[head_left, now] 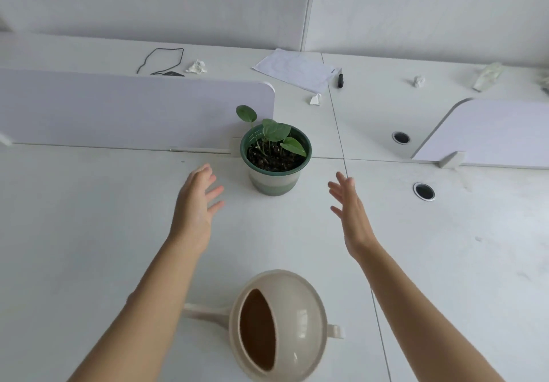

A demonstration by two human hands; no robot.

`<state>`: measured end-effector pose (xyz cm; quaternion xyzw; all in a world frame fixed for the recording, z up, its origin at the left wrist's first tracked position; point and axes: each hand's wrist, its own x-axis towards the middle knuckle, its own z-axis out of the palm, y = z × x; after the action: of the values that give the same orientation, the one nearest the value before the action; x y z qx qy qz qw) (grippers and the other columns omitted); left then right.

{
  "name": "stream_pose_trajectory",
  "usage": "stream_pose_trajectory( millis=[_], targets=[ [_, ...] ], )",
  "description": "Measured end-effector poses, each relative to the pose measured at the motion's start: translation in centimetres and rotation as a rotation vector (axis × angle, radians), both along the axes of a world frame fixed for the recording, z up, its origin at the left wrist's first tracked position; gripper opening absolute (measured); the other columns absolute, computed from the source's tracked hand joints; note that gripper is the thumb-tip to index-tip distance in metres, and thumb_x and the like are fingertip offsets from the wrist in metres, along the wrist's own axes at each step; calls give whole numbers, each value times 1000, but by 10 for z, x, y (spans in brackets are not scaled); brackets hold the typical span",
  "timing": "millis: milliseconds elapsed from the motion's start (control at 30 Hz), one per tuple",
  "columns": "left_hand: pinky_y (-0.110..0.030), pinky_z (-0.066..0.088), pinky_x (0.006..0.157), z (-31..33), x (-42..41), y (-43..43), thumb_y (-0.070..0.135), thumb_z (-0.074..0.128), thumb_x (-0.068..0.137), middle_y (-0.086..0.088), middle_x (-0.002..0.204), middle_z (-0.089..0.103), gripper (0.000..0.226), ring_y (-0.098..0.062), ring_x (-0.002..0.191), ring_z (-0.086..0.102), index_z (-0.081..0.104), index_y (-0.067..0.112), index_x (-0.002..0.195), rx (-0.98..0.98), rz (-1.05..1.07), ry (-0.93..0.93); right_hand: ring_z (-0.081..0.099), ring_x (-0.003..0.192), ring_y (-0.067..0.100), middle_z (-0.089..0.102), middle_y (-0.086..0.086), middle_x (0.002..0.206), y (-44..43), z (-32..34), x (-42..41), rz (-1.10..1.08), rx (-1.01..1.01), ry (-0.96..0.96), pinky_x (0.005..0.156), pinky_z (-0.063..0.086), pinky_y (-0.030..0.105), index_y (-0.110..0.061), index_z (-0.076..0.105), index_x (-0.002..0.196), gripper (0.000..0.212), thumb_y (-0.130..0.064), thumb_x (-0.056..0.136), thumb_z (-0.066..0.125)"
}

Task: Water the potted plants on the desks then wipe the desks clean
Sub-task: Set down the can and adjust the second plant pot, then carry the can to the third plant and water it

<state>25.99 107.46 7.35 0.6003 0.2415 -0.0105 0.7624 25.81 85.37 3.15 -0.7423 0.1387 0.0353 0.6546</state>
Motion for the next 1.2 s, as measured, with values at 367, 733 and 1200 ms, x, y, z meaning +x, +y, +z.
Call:
stream_pose_trajectory(
  millis=[367, 733, 1200],
  targets=[
    [-30, 42, 73, -46, -173, 52, 24, 46, 79, 8, 70, 70, 17, -9, 69, 66, 62, 20, 79, 212, 104, -88, 47, 121, 14, 58, -3, 119, 4, -14, -159, -10, -146, 18, 106, 35, 36, -22, 59, 106, 60, -58, 80, 19],
    [-38, 38, 95, -78, -178, 56, 15, 39, 96, -2, 121, 45, 52, -21, 108, 49, 21, 13, 145, 202, 56, 7, 50, 89, 16, 53, -10, 83, 33, -44, -184, 24, -319, -13, 80, 42, 34, -34, 52, 77, 28, -59, 78, 40],
    [-36, 39, 93, -93, -166, 47, 8, 43, 92, -6, 115, 51, 45, -21, 111, 51, 34, 13, 137, -37, 79, -85, 44, 67, 7, 46, -8, 70, 23, -43, -177, 31, -311, 125, 61, 32, 20, -19, 47, 73, 31, -45, 89, 50]
  ],
)
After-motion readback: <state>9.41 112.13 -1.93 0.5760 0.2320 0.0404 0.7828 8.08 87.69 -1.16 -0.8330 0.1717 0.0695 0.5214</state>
